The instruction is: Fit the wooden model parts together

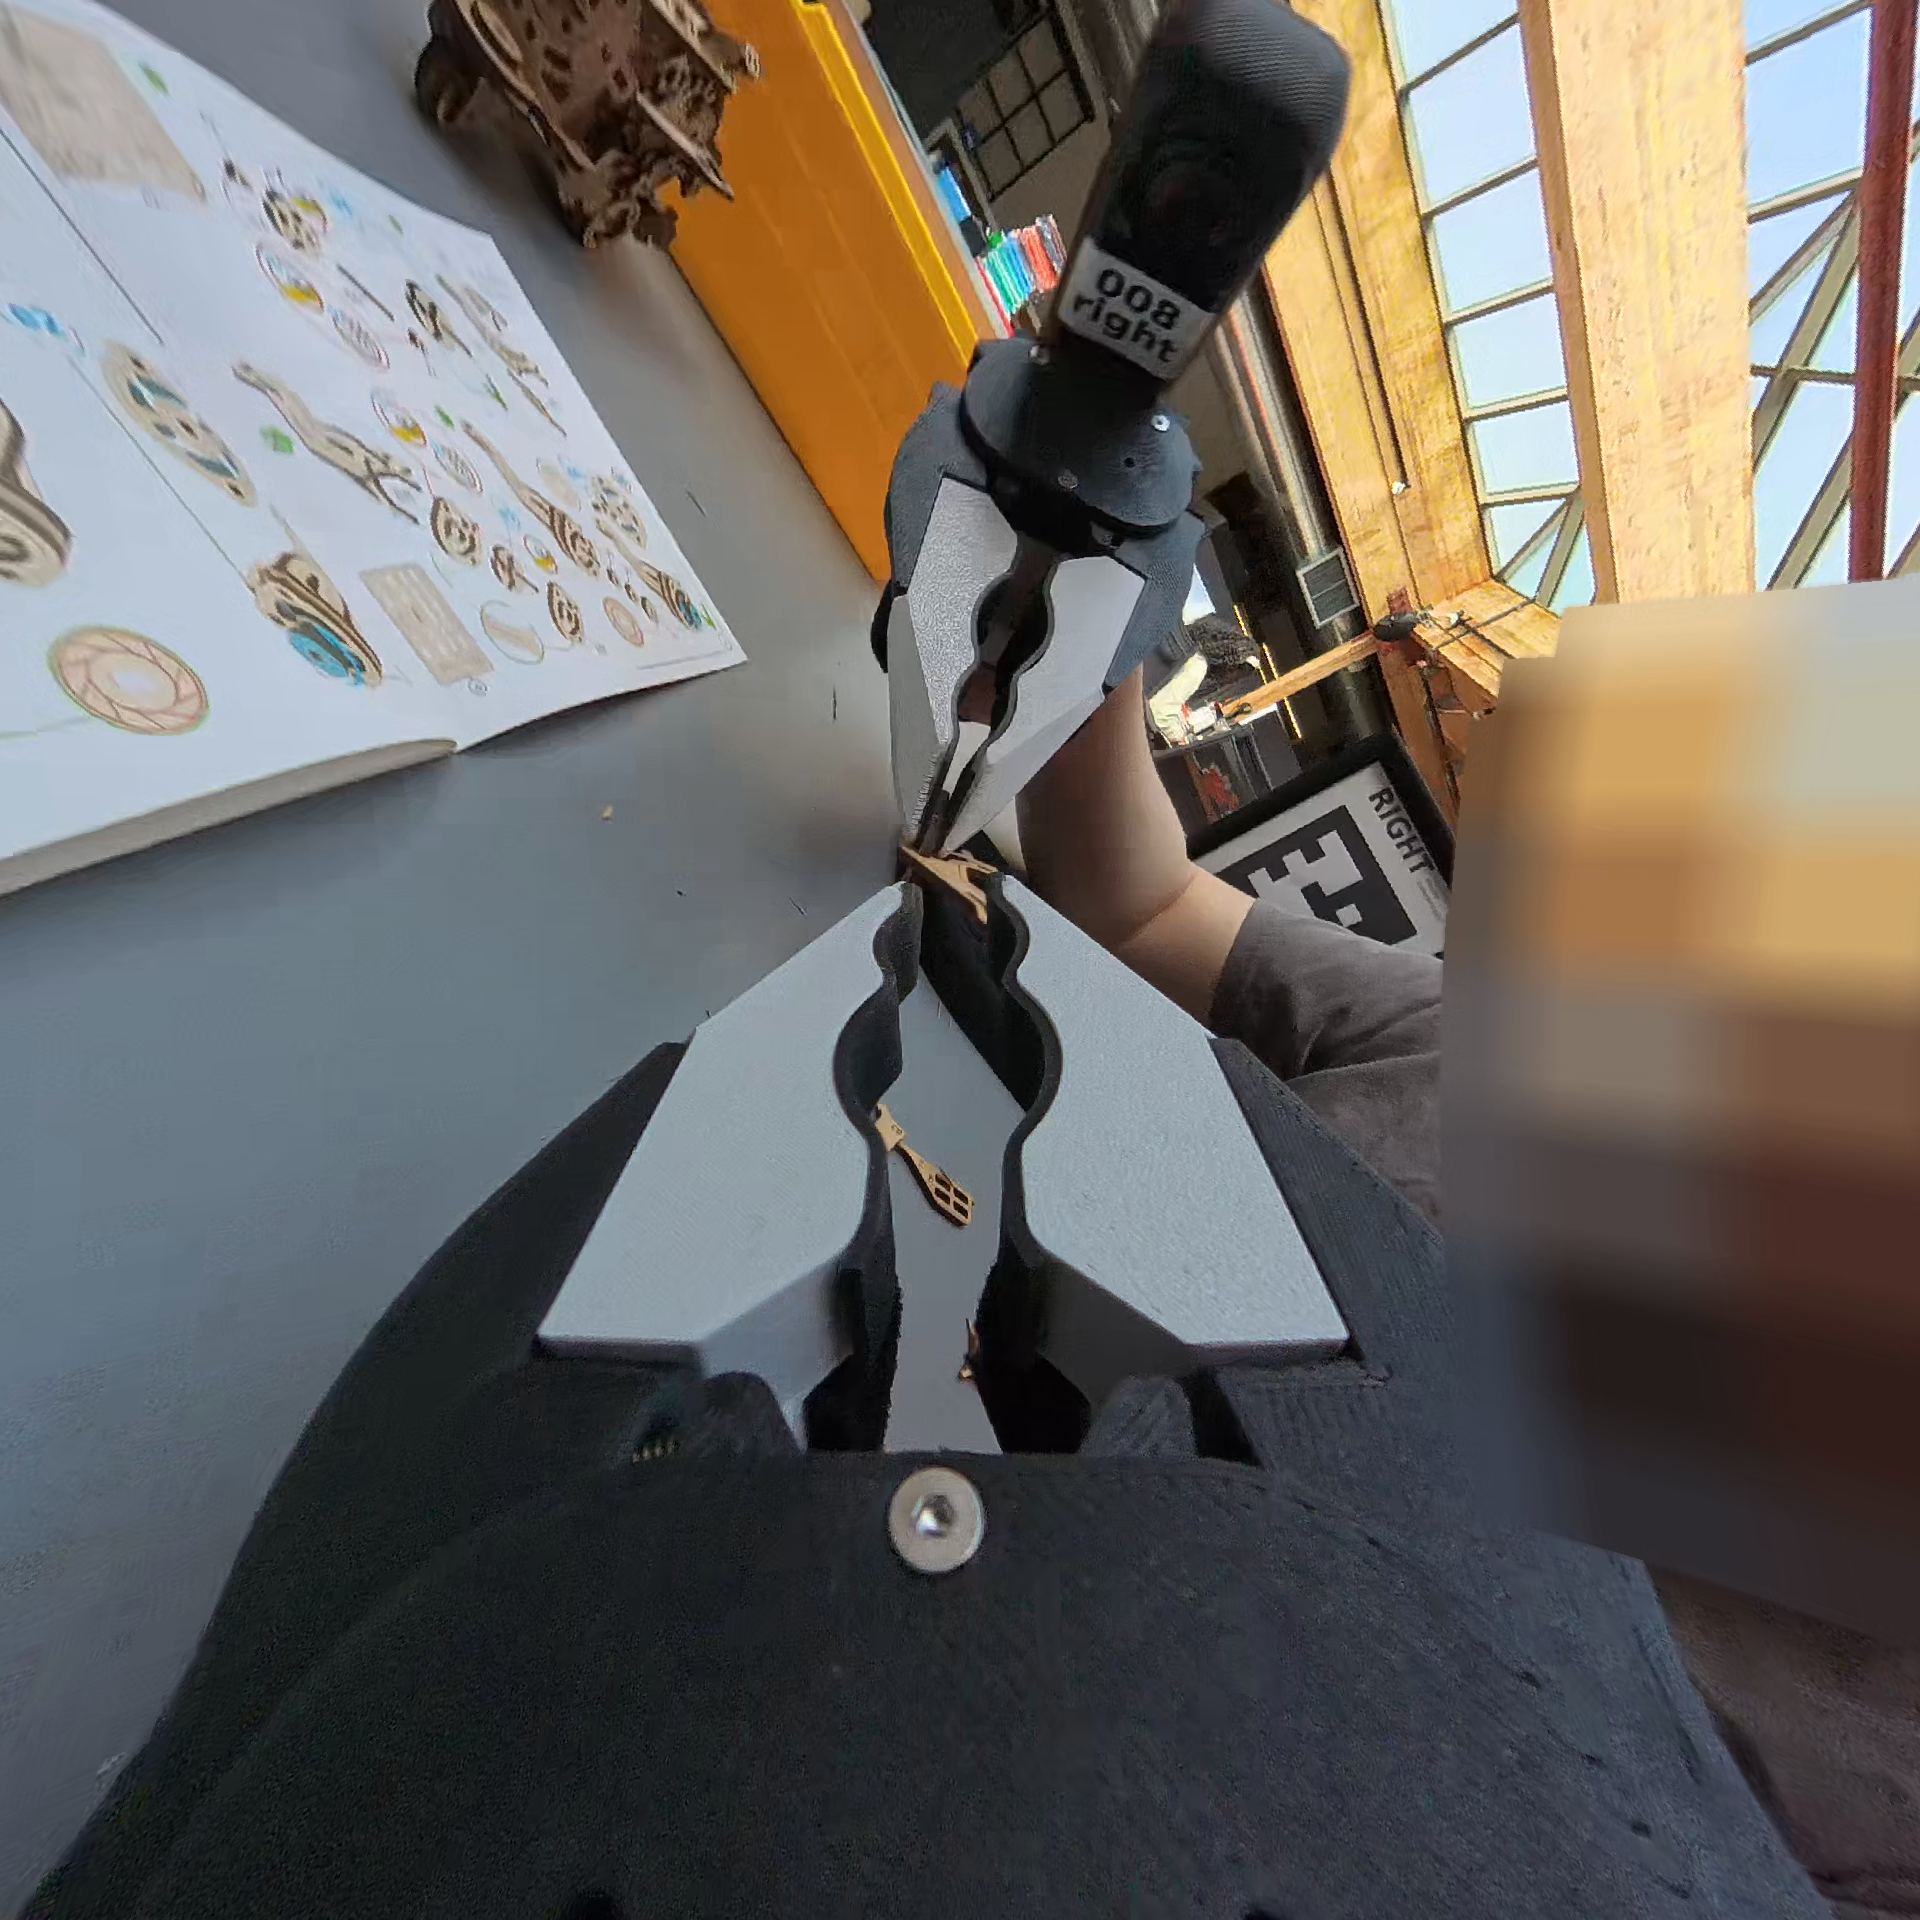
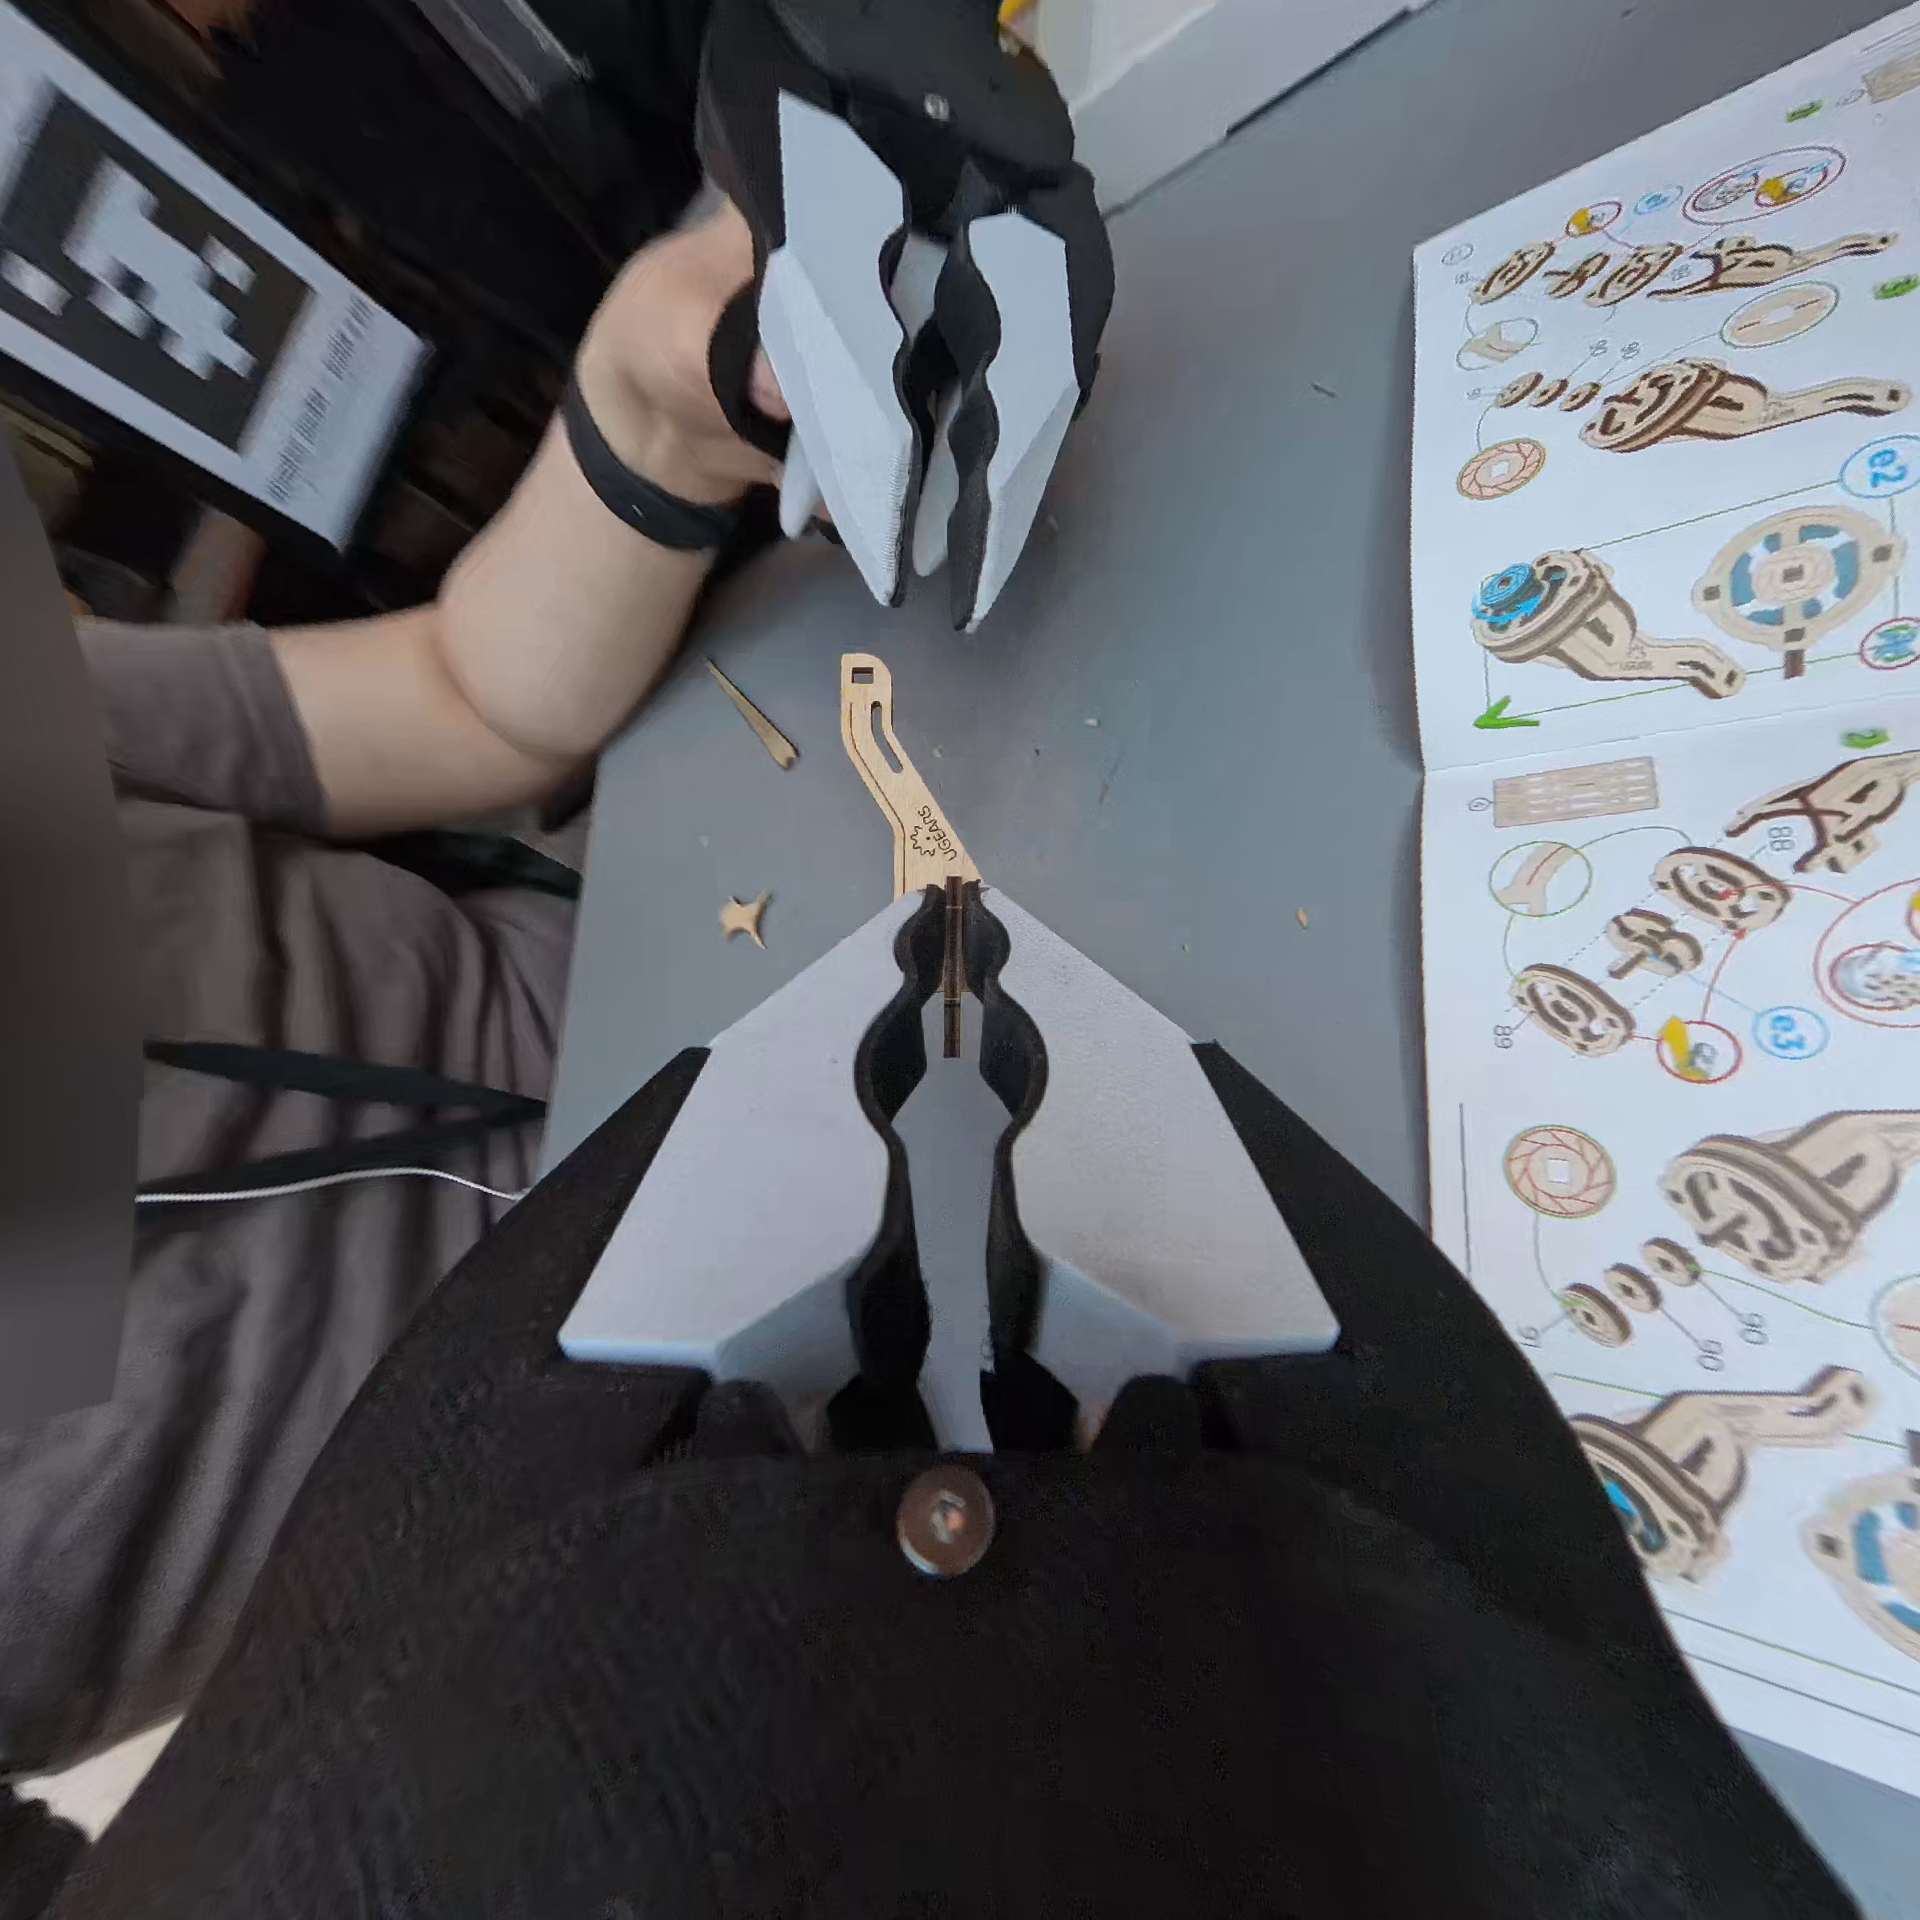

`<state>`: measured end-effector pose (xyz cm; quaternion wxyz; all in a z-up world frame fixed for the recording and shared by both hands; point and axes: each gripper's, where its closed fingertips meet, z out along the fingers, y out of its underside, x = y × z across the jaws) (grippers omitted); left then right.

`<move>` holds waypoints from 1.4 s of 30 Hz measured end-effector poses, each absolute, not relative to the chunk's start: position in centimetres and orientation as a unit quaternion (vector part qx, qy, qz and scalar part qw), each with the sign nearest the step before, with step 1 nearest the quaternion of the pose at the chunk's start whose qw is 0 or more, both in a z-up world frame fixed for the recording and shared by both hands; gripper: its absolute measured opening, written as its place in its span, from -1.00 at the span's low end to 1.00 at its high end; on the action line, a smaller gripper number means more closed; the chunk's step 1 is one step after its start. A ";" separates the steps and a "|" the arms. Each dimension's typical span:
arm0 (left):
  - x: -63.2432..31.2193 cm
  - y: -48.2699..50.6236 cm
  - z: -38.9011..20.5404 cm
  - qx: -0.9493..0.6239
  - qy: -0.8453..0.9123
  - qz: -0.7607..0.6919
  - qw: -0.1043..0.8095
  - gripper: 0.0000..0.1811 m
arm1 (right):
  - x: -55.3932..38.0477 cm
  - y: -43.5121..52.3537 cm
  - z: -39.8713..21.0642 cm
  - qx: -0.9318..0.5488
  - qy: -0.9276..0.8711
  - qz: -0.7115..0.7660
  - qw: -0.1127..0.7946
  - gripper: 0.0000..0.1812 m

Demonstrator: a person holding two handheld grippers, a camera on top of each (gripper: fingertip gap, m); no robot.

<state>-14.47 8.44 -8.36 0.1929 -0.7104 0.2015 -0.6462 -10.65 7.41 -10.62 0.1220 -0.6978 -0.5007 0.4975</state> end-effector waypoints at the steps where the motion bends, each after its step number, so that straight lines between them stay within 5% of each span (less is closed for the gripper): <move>1: -14.9 8.7 -7.9 -0.707 0.212 -0.638 0.220 -0.90 | -10.7 7.8 -9.4 -0.689 -0.462 0.546 0.116 -0.99; 12: -10.8 6.3 -4.3 -0.637 0.332 -0.575 0.390 -0.93 | -11.3 8.5 -2.2 -0.582 -0.360 0.671 0.287 -0.99; 30: -10.7 6.0 -5.8 -0.648 0.337 -0.571 0.375 -0.99 | -11.6 7.2 -4.7 -0.583 -0.311 0.704 0.259 -0.99; 42: -13.9 3.0 -7.5 -0.695 0.399 -0.548 0.242 -1.00 | -14.0 3.6 -7.0 -0.633 -0.352 0.661 0.196 -0.94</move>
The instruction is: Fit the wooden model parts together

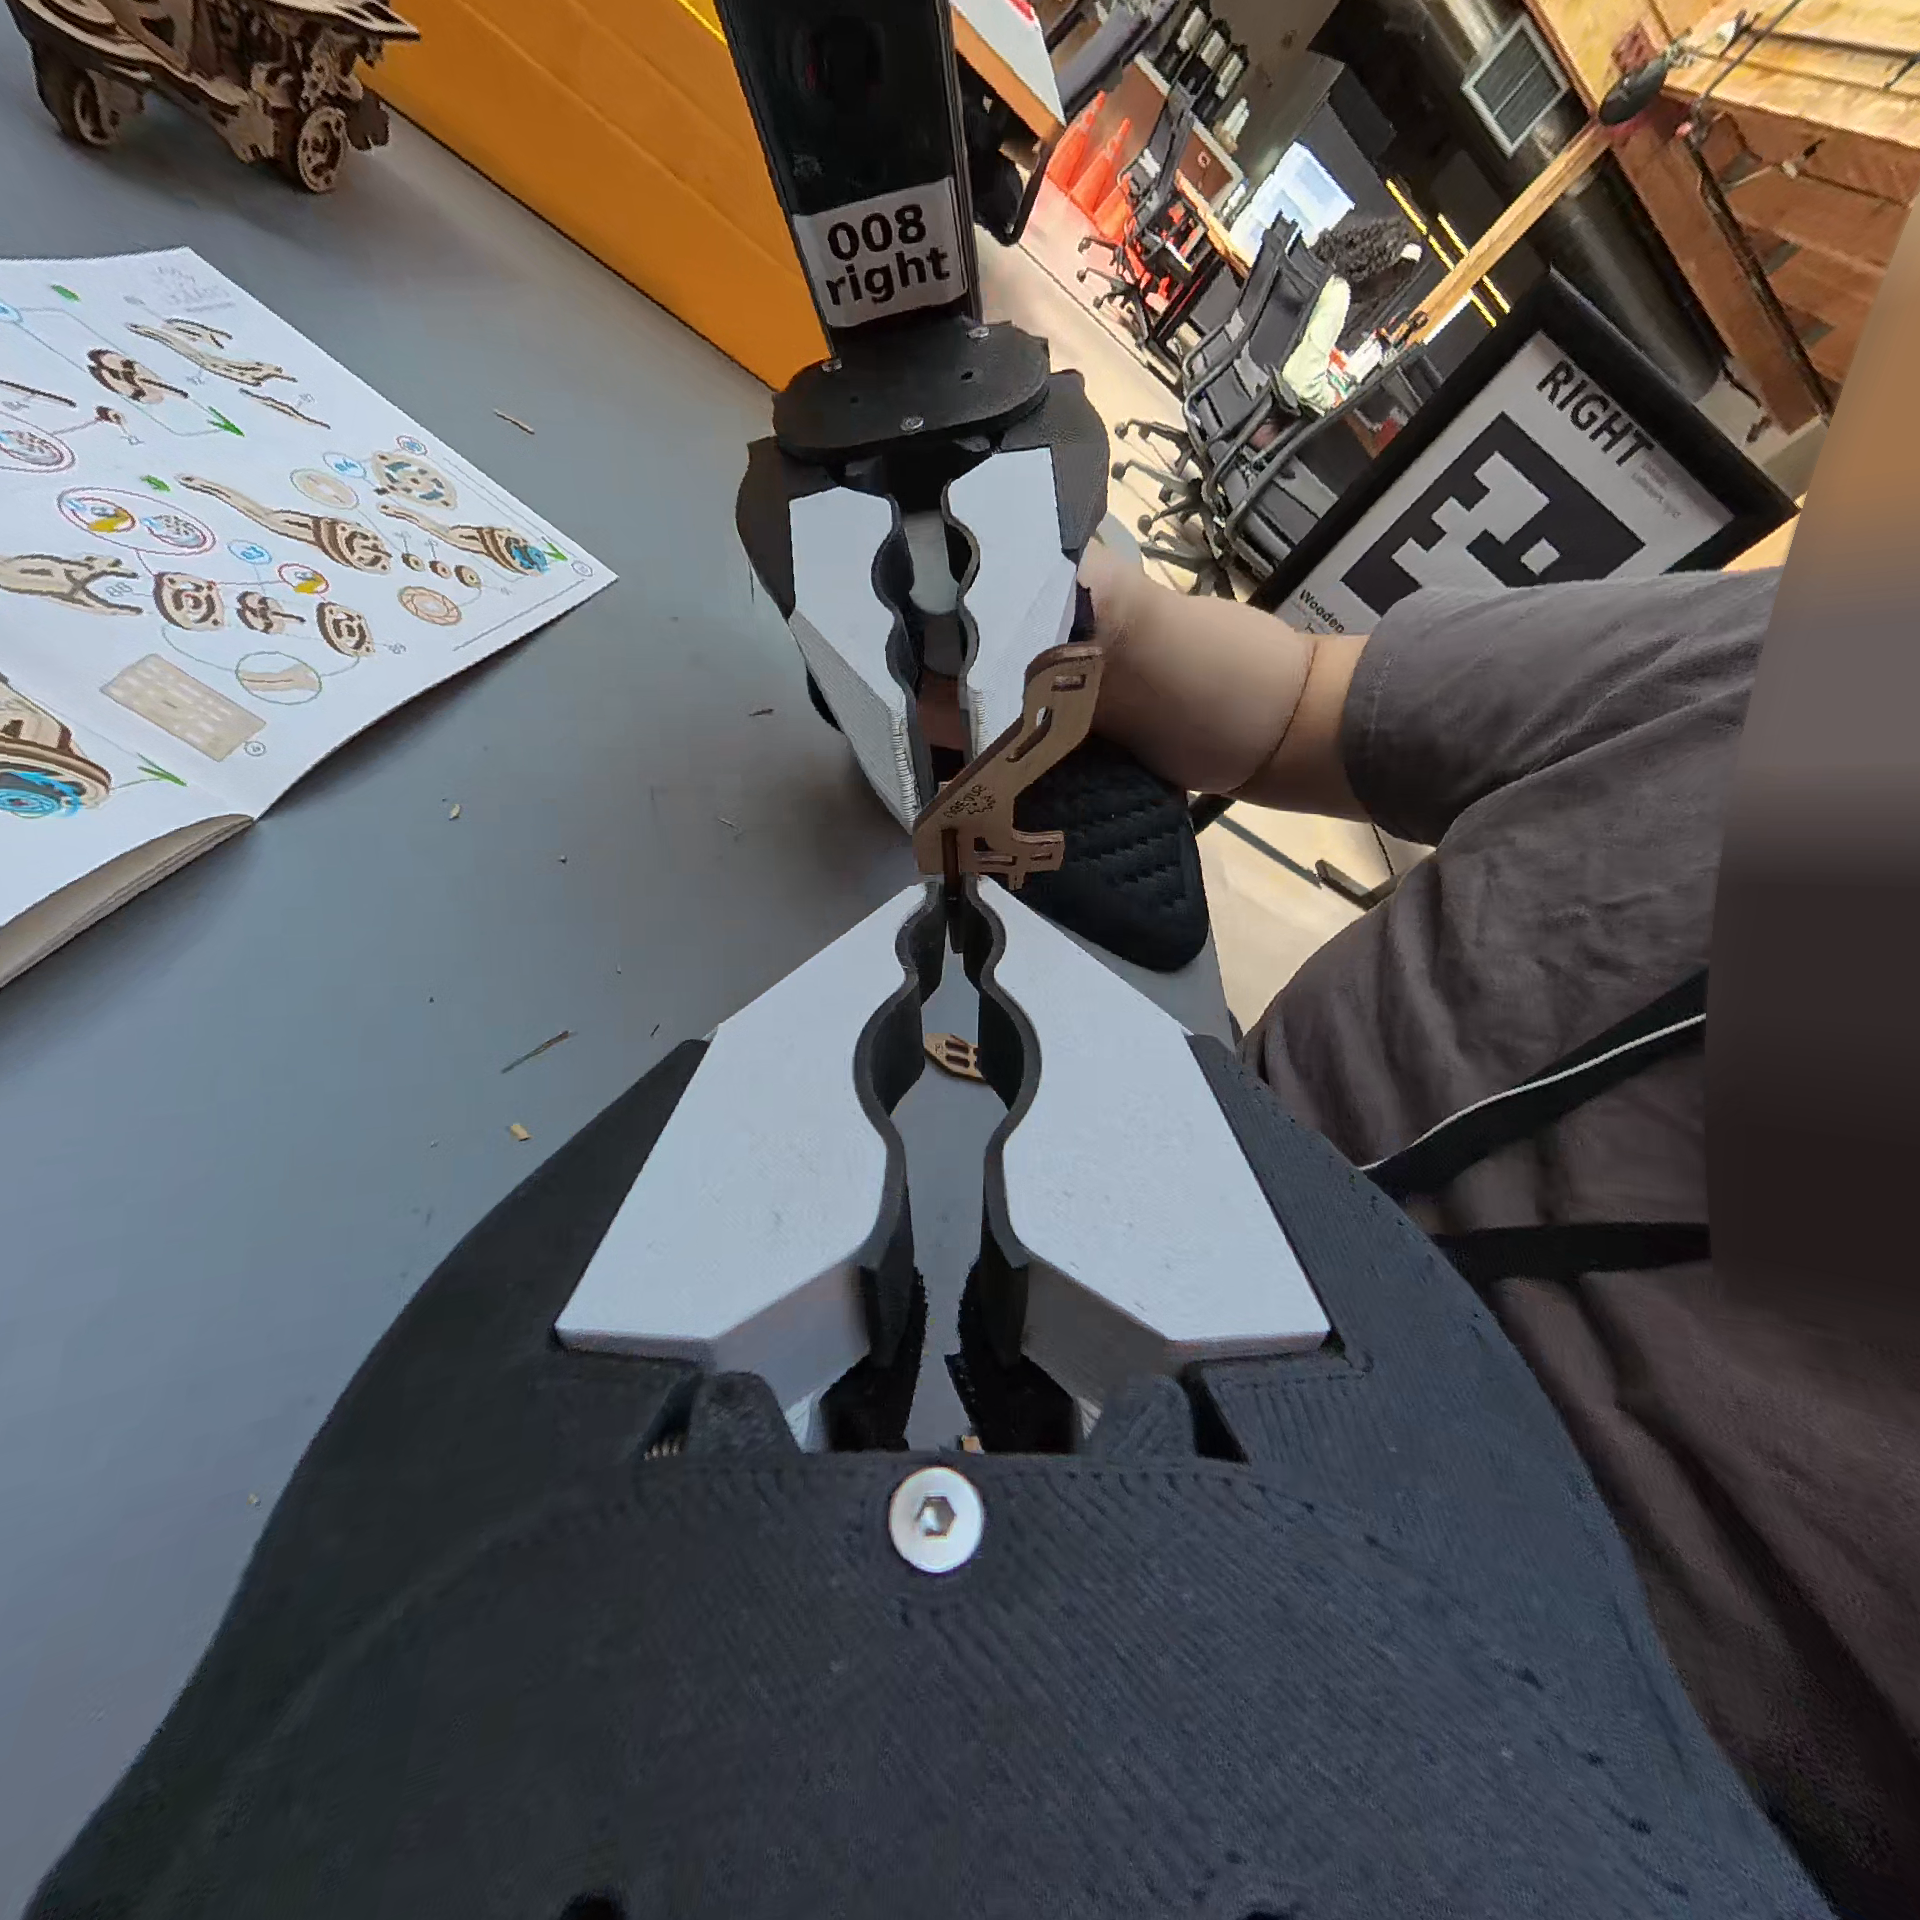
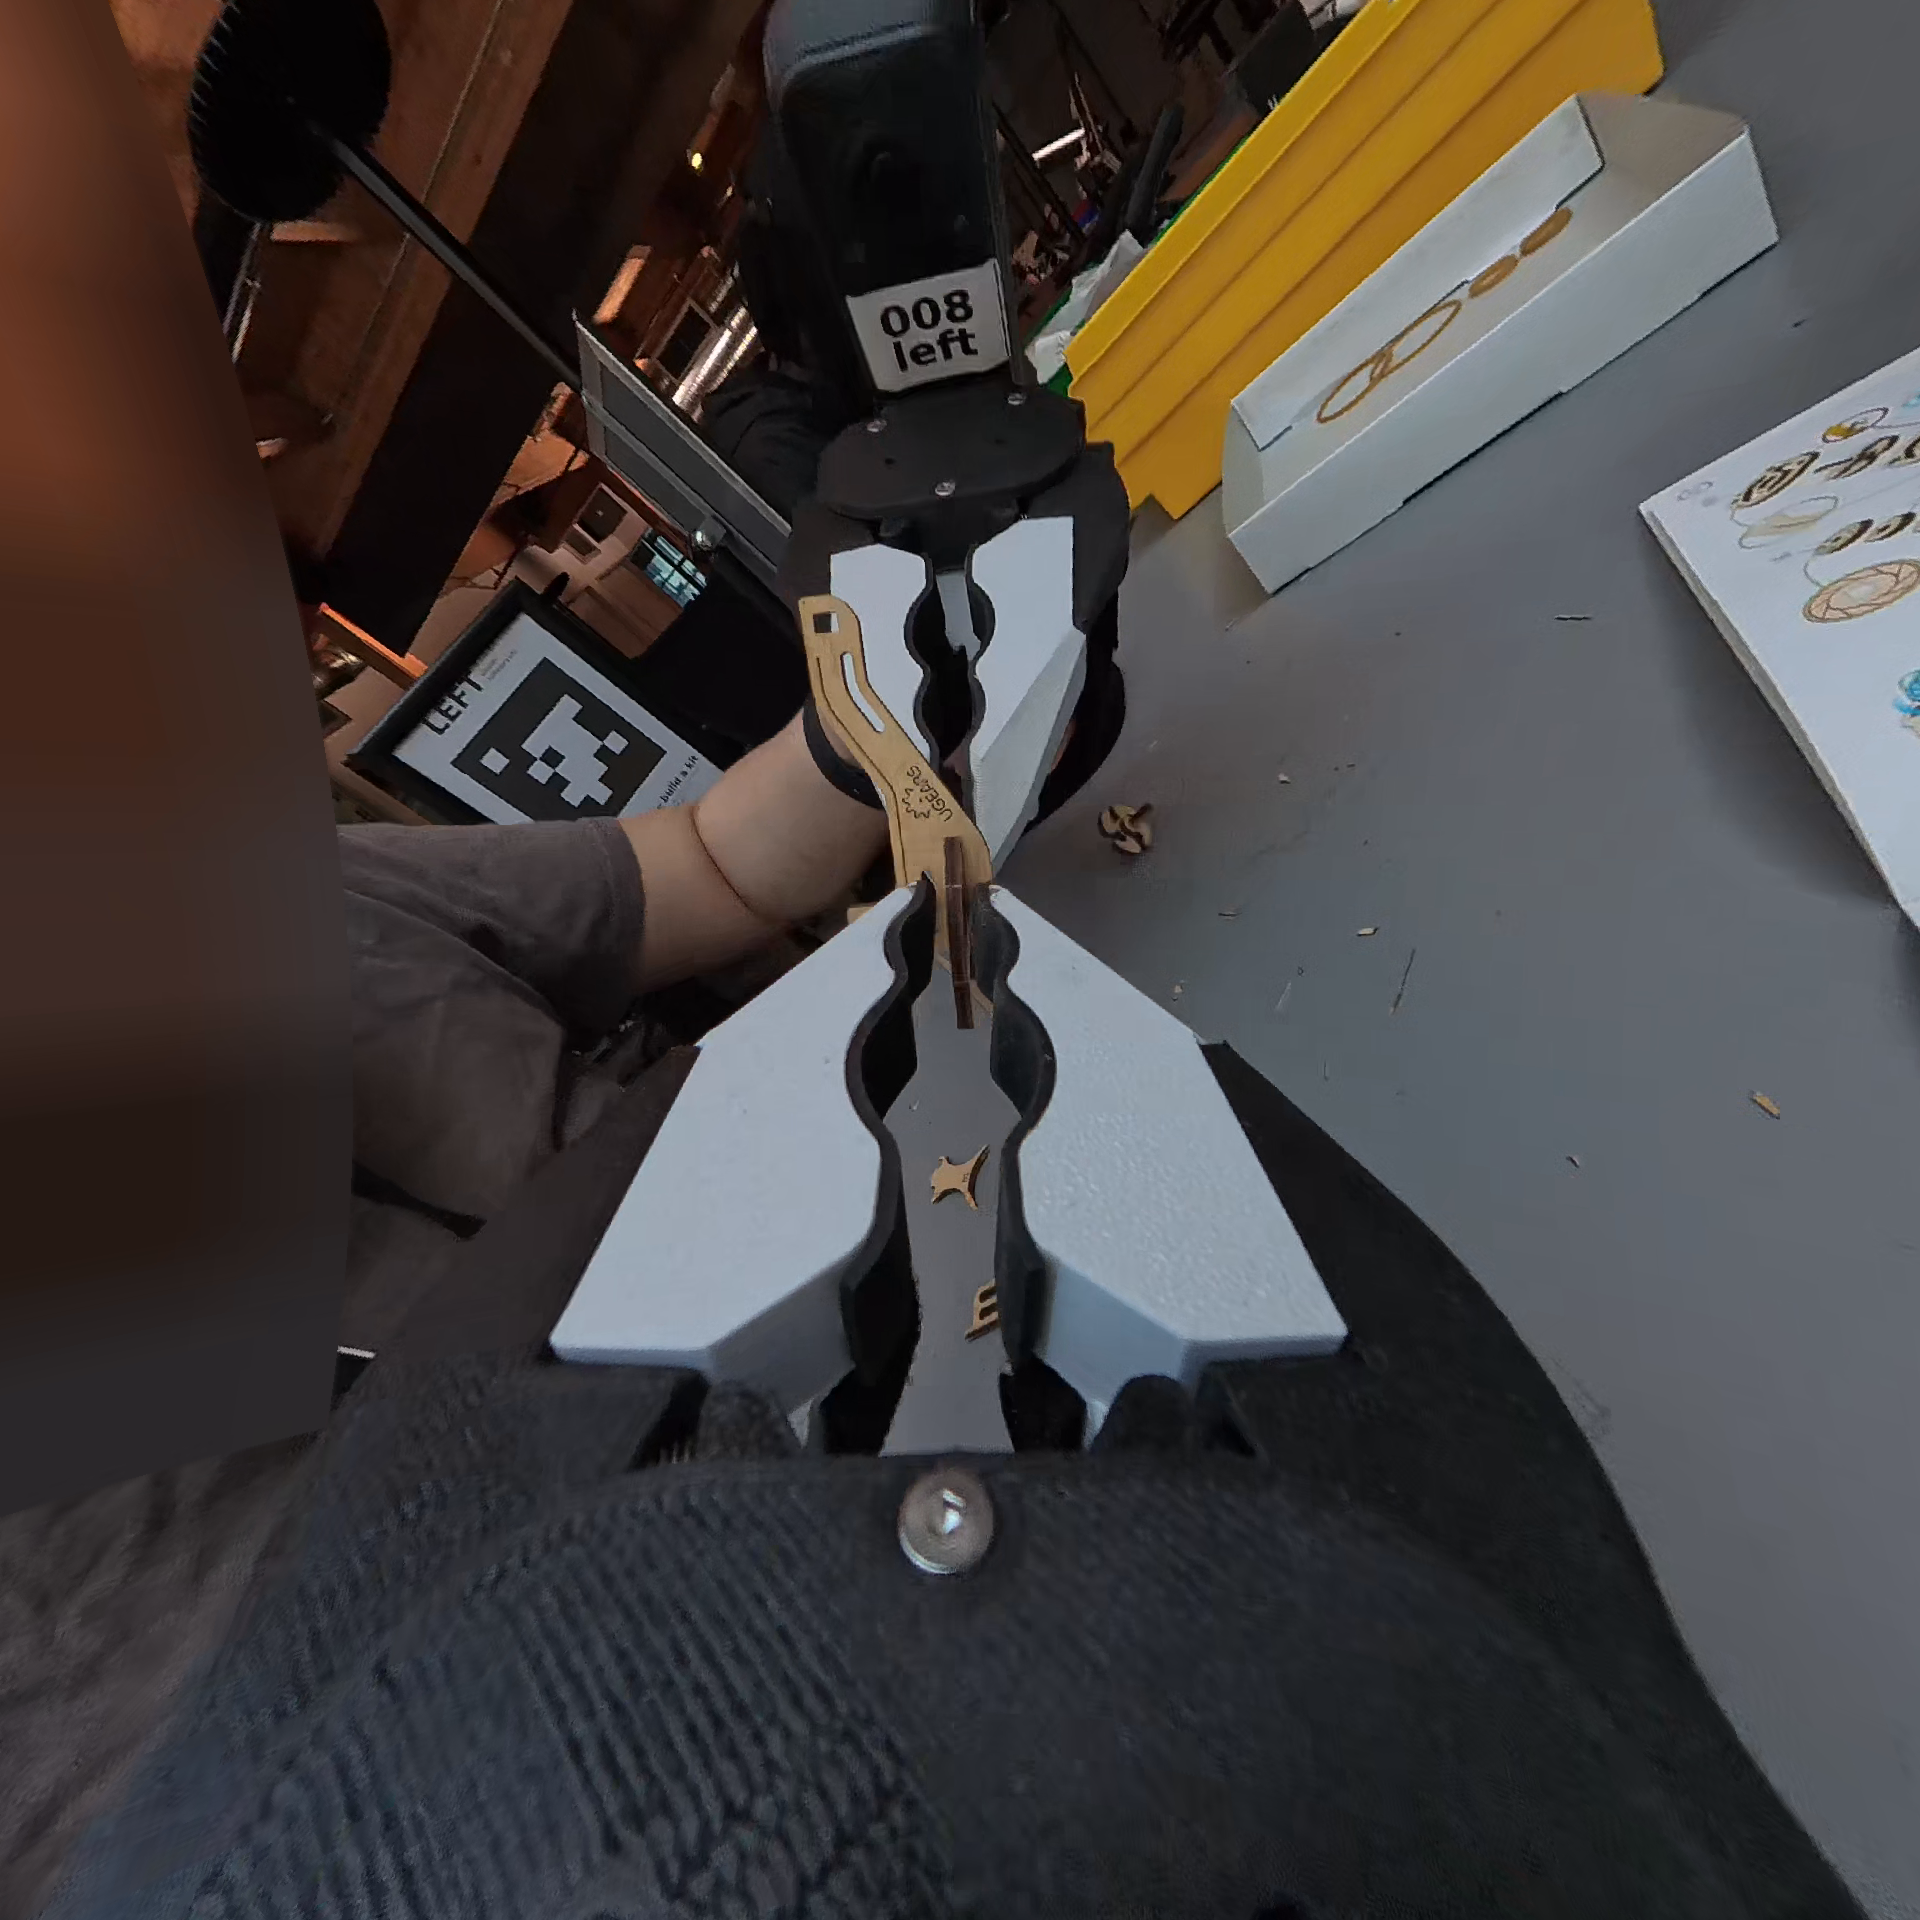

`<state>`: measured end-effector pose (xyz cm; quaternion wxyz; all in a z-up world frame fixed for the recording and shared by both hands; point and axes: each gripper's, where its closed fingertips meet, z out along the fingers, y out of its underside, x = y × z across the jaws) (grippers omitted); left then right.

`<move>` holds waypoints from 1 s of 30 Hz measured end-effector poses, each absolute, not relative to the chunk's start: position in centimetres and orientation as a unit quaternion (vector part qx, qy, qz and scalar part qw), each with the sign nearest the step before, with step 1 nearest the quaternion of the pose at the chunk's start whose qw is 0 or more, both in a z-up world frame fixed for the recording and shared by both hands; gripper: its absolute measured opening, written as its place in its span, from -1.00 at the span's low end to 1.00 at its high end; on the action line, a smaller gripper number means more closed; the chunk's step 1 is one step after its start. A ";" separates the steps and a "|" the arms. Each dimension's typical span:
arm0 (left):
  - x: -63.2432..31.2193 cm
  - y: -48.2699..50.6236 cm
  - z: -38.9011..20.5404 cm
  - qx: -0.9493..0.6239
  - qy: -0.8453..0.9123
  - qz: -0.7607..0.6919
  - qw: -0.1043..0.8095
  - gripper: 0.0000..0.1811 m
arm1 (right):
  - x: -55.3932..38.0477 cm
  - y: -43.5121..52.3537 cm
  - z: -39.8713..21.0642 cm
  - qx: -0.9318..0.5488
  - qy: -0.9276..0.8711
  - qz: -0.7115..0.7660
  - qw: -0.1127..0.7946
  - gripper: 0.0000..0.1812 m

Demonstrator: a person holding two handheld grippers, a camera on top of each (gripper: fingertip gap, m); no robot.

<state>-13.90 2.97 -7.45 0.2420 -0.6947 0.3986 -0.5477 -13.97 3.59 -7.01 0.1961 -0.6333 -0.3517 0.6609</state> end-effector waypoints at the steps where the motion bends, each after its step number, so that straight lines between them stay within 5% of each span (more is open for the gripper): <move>1: -14.3 2.9 -7.6 -0.695 0.409 -0.542 0.237 -1.00 | -14.3 3.4 -7.7 -0.645 -0.363 0.642 0.200 -0.95; 22: -20.4 4.6 -8.2 -0.689 0.444 -0.497 0.284 -1.00 | -17.9 5.4 -6.6 -0.666 -0.481 0.471 0.321 -0.82; 30: -21.9 5.1 -7.9 -0.694 0.449 -0.474 0.303 -0.99 | -19.0 6.0 -6.4 -0.642 -0.424 0.542 0.339 -0.81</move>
